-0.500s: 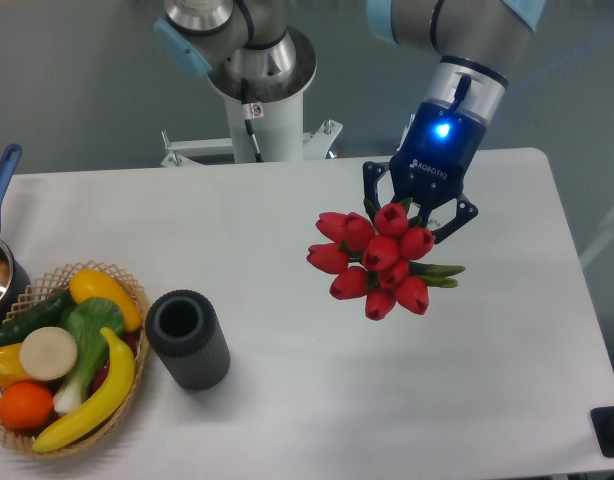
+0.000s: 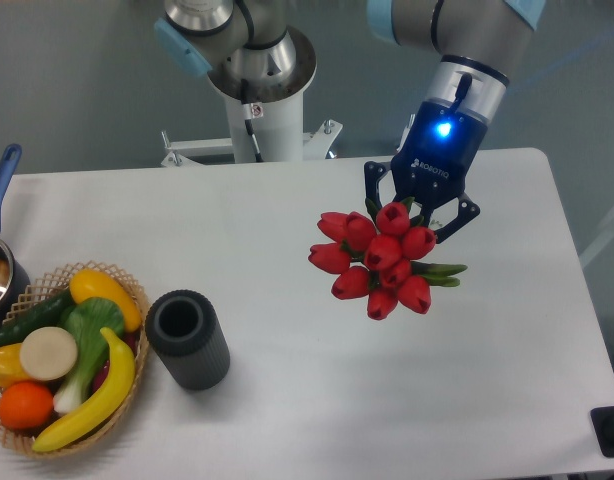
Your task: Insert the flowers into the vase
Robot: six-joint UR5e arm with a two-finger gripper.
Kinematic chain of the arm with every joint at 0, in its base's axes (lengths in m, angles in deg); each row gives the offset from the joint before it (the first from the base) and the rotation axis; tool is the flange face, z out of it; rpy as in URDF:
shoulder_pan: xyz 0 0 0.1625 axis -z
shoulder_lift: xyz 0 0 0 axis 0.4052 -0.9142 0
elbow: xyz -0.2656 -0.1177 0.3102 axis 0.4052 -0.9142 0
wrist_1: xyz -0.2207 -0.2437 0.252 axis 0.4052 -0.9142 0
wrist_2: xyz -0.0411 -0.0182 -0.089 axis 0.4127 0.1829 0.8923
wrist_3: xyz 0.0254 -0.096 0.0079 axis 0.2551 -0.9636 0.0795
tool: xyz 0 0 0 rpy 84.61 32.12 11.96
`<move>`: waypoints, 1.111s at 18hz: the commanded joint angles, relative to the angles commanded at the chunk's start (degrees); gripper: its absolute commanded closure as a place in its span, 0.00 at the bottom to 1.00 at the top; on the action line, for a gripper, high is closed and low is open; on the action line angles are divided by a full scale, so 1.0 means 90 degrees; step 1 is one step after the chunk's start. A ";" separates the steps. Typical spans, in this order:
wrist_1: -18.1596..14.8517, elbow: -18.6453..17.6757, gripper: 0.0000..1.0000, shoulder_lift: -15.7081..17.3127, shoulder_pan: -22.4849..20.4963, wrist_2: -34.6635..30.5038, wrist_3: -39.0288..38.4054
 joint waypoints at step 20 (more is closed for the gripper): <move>0.0918 0.0205 0.67 -0.0586 0.1298 0.2431 0.0098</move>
